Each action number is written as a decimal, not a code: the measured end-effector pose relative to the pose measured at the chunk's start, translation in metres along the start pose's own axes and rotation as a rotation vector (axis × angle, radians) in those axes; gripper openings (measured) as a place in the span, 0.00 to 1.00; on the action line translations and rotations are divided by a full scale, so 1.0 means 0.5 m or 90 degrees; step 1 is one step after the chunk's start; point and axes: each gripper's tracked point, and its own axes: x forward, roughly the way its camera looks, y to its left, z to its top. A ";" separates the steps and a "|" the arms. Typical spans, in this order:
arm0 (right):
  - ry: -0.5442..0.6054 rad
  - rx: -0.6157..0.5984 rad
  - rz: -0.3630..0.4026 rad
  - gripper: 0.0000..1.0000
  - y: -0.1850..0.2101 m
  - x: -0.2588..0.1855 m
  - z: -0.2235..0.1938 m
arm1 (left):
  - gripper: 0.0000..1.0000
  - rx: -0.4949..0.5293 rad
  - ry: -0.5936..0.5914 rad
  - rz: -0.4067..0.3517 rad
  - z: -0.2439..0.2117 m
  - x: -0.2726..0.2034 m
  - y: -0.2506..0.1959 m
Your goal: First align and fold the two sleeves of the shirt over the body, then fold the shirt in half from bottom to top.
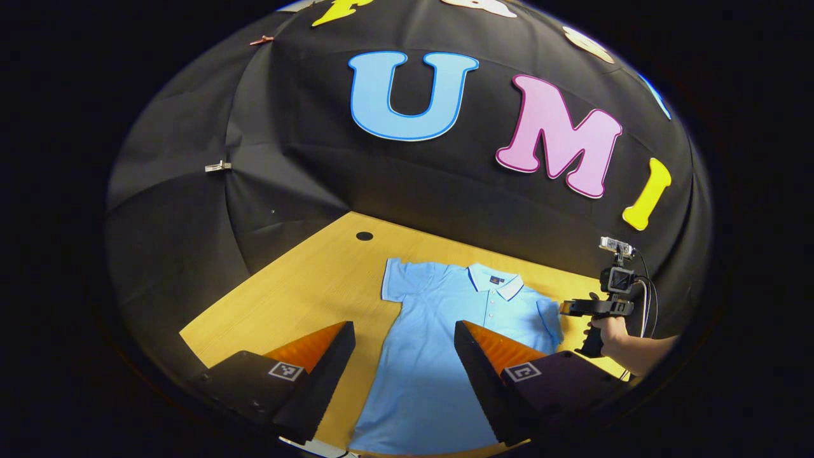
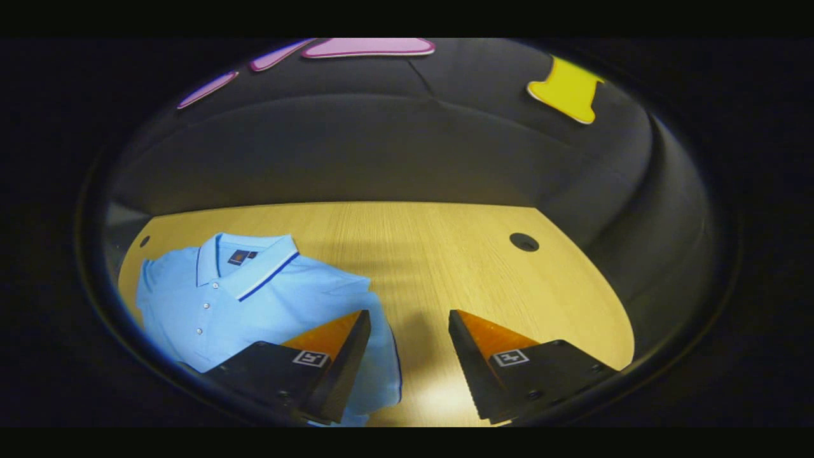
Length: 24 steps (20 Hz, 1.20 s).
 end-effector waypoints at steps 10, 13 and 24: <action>0.024 -0.037 0.058 0.50 0.125 0.008 -0.038 | 0.99 0.028 0.001 0.001 -0.015 -0.018 -0.018; 0.017 -0.048 0.091 0.09 0.157 0.001 -0.036 | 0.99 0.019 0.002 0.005 -0.021 -0.013 -0.017; -0.003 -0.208 0.219 0.34 0.322 -0.091 -0.083 | 0.99 0.048 -0.009 -0.024 0.060 0.244 -0.013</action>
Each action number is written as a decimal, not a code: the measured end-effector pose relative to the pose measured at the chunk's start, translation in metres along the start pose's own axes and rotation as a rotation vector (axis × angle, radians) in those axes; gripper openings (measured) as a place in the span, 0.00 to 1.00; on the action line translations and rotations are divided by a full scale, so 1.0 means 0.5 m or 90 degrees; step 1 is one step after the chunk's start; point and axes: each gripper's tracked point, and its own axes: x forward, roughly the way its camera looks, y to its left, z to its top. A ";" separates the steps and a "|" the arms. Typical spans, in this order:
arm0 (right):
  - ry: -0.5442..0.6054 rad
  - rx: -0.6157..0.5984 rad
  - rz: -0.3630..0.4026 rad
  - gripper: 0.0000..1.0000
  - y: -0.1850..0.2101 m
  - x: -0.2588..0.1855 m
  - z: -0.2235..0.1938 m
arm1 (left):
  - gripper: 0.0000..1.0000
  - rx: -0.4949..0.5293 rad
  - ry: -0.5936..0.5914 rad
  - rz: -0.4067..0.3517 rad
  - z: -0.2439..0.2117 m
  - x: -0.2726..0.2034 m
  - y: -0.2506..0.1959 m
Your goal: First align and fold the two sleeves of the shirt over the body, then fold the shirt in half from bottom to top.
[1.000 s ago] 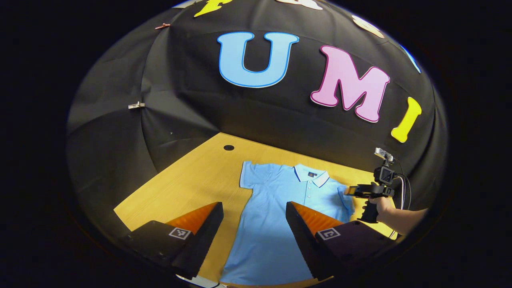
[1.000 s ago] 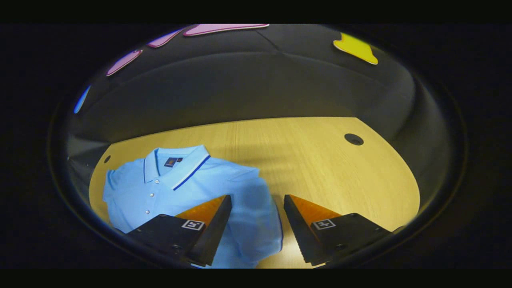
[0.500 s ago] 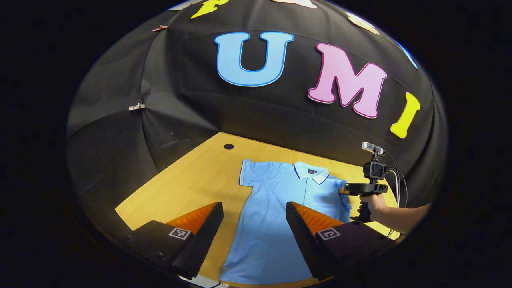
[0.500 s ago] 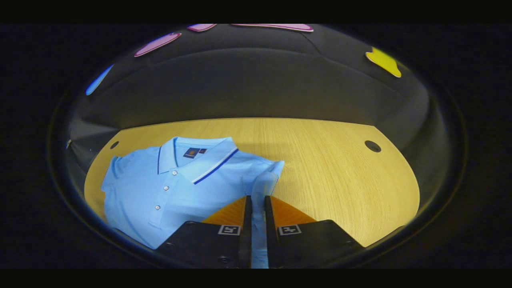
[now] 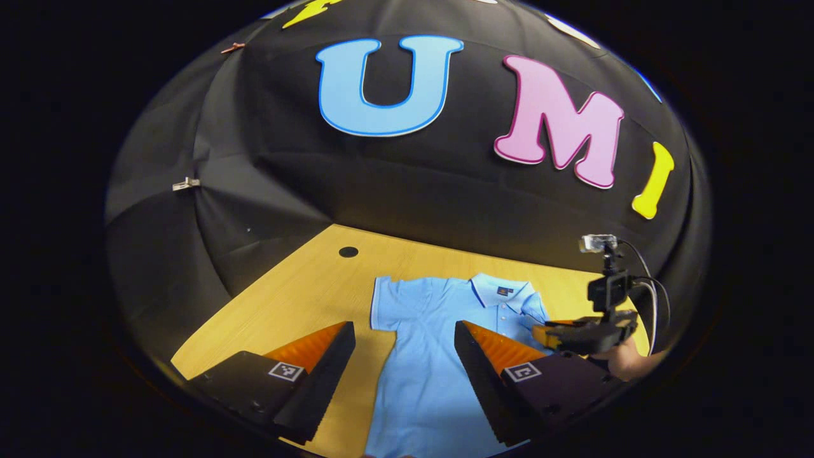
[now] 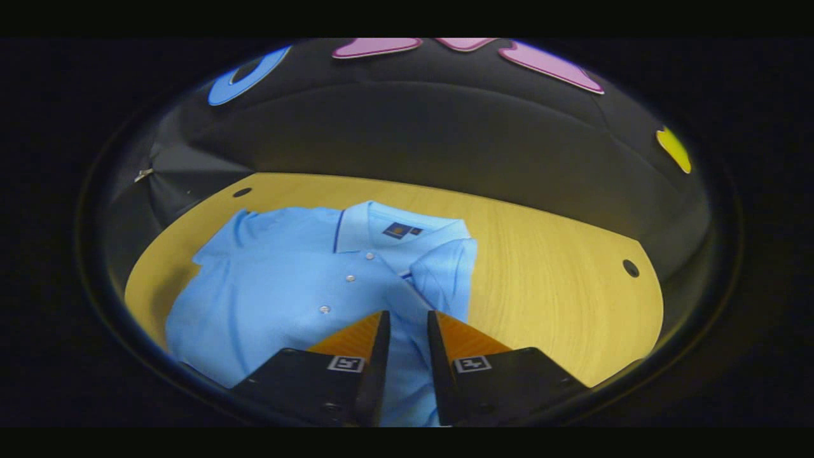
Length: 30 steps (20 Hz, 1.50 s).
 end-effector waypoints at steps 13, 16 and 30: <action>-0.098 0.070 -0.009 0.98 -0.087 -0.194 0.009 | 0.99 0.007 0.116 -0.001 -0.043 0.458 0.049; -0.105 0.089 -0.026 0.98 -0.113 -0.238 -0.020 | 0.99 0.000 0.136 0.016 -0.070 0.523 0.062; -0.104 0.191 -0.085 0.98 -0.194 -0.281 -0.143 | 0.29 0.078 0.153 -0.005 -0.104 0.576 0.031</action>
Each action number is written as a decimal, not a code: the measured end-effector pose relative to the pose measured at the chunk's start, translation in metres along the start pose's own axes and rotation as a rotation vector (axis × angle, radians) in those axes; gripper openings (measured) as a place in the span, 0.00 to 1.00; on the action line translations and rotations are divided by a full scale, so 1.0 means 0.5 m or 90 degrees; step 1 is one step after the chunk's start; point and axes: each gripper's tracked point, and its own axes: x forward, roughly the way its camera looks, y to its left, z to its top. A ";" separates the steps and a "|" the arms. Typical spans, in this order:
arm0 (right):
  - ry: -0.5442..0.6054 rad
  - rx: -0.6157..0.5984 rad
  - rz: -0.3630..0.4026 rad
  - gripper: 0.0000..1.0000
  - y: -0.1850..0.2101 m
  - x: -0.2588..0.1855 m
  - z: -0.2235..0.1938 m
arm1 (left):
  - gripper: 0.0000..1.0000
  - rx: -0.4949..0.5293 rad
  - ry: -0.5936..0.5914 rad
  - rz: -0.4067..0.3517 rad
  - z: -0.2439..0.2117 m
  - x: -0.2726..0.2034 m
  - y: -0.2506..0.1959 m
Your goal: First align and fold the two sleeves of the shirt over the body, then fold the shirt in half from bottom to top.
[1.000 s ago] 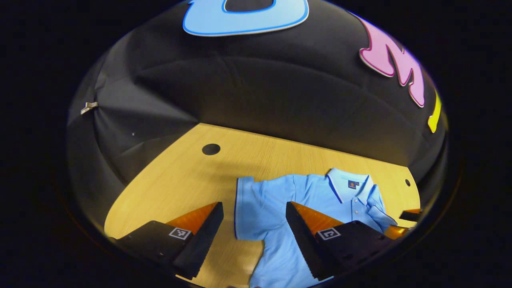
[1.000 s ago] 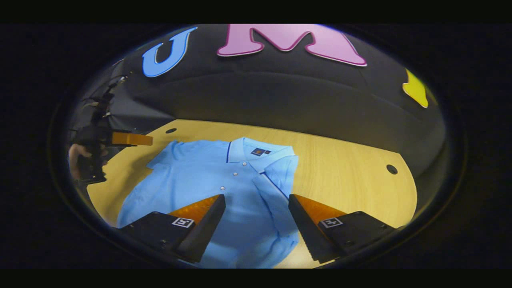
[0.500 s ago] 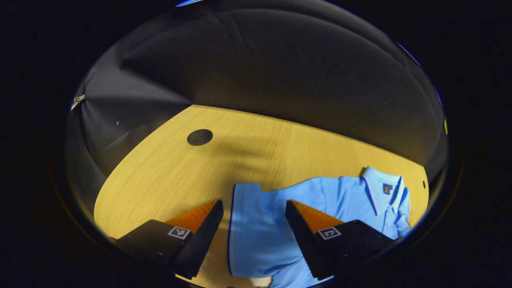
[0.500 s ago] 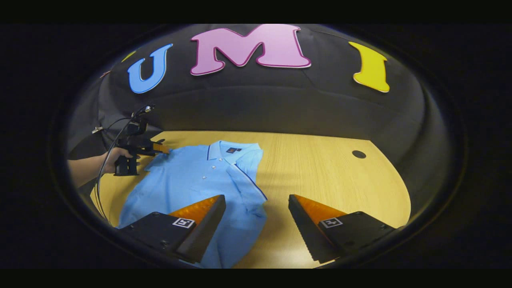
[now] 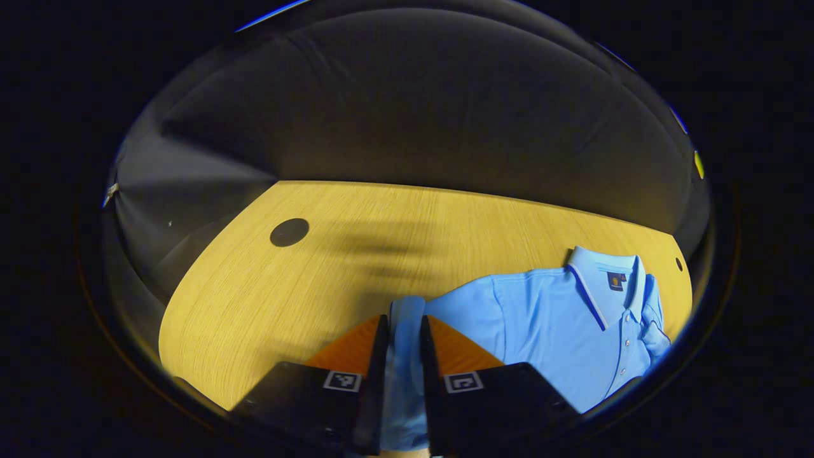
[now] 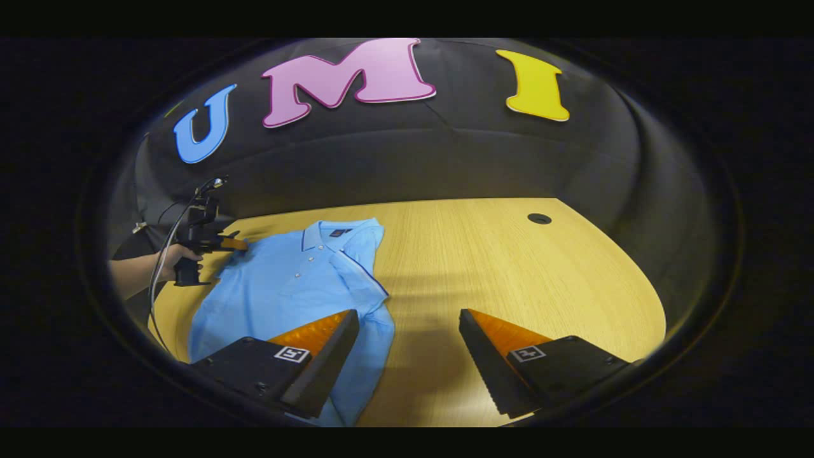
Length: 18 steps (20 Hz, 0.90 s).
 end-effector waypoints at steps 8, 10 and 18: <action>-0.005 0.010 -0.019 0.97 -0.034 -0.012 0.000 | 0.06 0.017 -0.061 -0.016 0.063 -0.061 -0.077; -0.006 0.011 -0.023 0.97 -0.038 -0.013 0.000 | 0.06 0.016 -0.078 -0.045 0.084 -0.095 -0.124; -0.011 0.022 -0.028 0.97 -0.020 -0.049 -0.008 | 0.06 0.021 -0.087 -0.176 0.072 -0.185 -0.351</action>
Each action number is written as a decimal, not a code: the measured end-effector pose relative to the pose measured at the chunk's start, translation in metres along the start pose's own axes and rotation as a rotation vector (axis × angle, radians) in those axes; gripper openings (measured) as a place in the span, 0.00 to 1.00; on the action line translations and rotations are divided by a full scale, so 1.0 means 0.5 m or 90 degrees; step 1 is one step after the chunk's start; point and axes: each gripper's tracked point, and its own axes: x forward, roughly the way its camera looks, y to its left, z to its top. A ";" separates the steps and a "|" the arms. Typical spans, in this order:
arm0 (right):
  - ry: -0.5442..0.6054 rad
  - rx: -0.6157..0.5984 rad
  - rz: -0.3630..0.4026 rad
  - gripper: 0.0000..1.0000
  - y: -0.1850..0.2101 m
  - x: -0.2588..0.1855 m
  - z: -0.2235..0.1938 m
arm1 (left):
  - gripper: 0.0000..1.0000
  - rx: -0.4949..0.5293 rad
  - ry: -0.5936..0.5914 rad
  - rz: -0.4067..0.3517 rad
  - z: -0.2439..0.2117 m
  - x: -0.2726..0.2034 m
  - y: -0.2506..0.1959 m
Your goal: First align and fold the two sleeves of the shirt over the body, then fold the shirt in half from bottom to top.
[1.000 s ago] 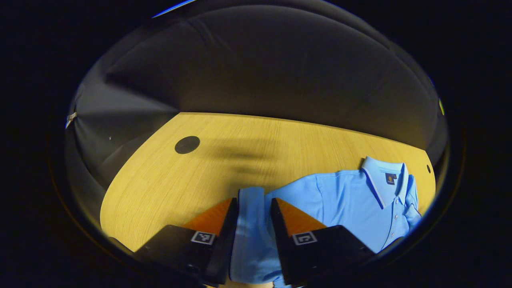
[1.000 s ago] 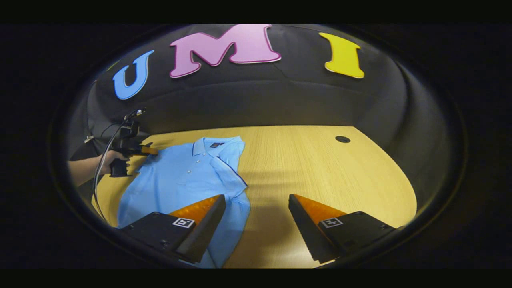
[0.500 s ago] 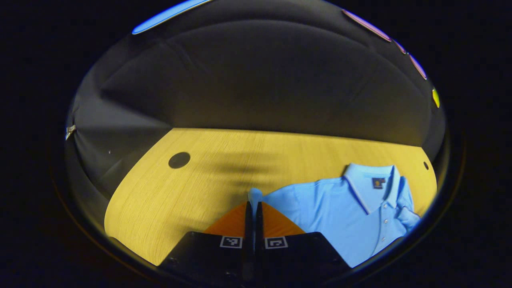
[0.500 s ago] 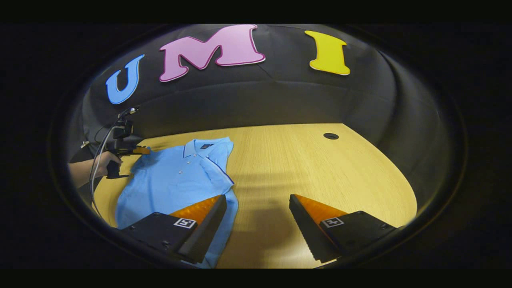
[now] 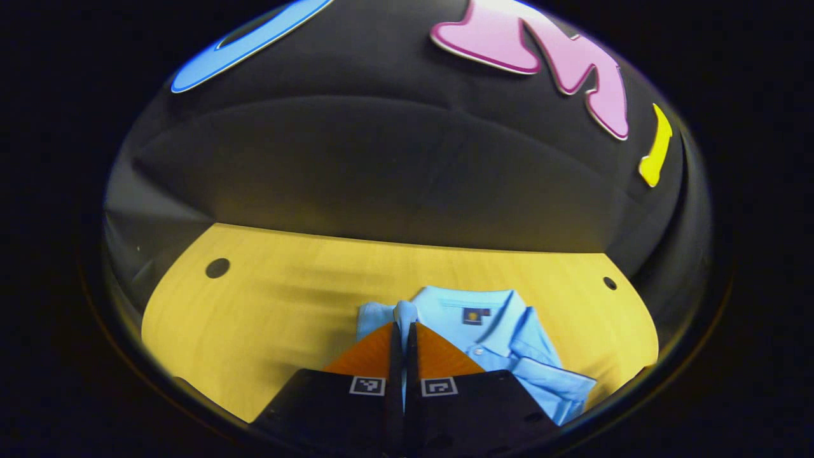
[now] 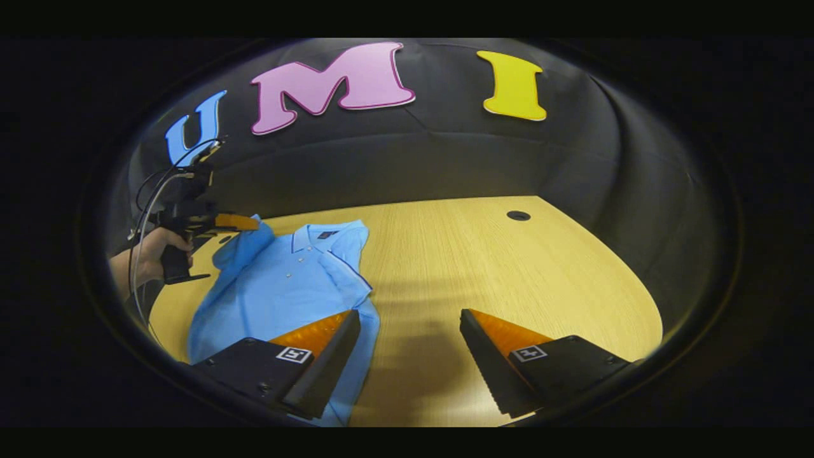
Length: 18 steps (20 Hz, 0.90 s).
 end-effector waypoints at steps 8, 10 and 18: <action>-0.010 -0.003 -0.025 0.97 0.004 -0.134 -0.007 | 0.96 0.015 -0.042 -0.015 -0.008 -0.214 0.008; -0.009 -0.006 -0.028 0.97 0.013 -0.171 -0.011 | 0.97 0.044 -0.054 -0.003 -0.023 -0.324 0.042; 0.028 0.012 -0.019 0.98 0.080 -0.300 -0.089 | 0.97 -0.056 0.009 0.033 -0.259 -0.672 0.144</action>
